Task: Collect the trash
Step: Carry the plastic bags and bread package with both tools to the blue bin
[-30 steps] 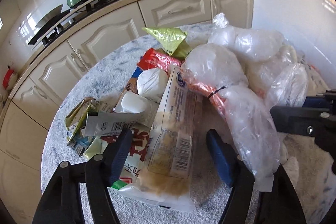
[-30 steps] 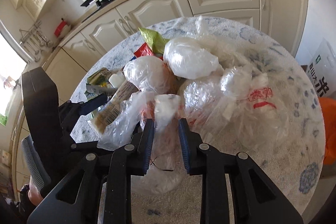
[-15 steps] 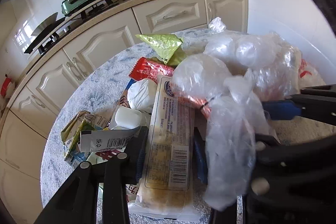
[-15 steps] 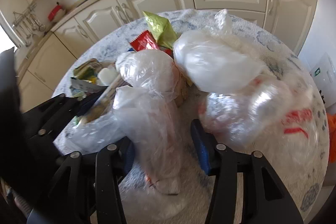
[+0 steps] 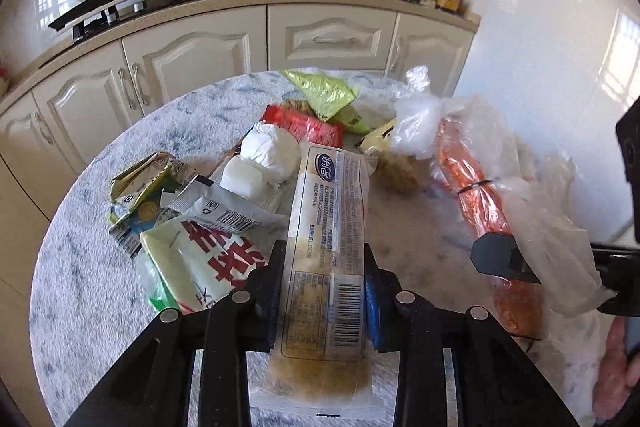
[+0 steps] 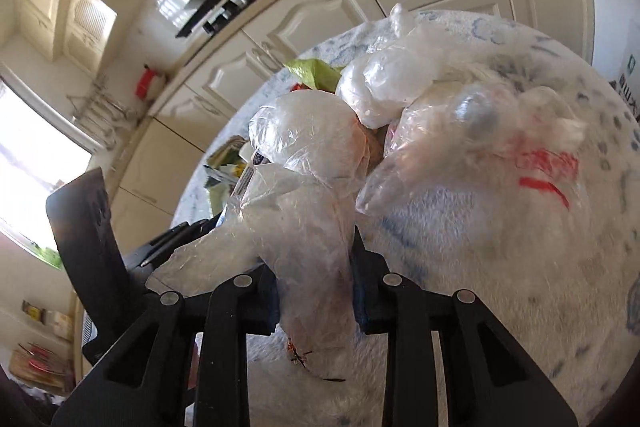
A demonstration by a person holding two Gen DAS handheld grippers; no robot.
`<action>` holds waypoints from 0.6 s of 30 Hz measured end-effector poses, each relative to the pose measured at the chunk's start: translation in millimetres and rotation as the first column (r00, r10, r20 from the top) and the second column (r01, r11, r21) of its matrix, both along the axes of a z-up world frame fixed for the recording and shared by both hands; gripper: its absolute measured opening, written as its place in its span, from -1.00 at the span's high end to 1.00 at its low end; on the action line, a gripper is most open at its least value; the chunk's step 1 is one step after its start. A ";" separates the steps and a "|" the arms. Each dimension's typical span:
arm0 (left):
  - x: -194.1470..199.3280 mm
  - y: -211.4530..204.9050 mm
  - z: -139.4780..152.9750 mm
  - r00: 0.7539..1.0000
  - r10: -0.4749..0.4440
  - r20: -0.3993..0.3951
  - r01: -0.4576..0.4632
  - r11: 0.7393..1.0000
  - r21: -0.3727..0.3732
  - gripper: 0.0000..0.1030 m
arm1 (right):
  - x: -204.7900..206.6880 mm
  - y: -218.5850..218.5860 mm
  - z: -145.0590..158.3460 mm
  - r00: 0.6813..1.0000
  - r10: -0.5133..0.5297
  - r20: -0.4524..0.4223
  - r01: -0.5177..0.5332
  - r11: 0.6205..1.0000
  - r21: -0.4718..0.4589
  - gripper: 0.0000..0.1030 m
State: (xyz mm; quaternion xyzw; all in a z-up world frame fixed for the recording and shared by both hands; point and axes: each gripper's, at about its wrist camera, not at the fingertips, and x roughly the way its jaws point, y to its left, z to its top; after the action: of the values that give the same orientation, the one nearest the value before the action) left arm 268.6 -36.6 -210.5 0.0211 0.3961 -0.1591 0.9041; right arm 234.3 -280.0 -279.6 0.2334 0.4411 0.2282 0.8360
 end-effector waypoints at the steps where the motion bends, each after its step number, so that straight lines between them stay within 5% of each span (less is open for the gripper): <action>1: -3.7 5.9 4.5 1.000 0.006 0.003 -0.006 1.000 -0.026 0.44 | -4.1 -3.0 3.1 1.000 -0.001 0.003 0.001 1.000 0.019 0.47; 10: -56.2 39.7 48.3 0.991 0.072 0.109 -0.065 0.996 -0.063 0.44 | -33.7 -18.7 33.3 0.996 -0.035 0.079 0.031 0.998 0.054 0.47; 18: -100.8 17.4 88.9 0.981 0.040 0.189 -0.031 0.998 -0.049 0.44 | -65.2 -44.3 65.0 0.979 -0.119 0.164 0.119 0.993 0.010 0.47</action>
State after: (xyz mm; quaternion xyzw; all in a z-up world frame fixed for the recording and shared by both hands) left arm 167.7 -19.2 -121.6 0.0084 0.3047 -0.1492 0.9407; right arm 169.1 -324.3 -214.6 0.2399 0.3560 0.1961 0.8816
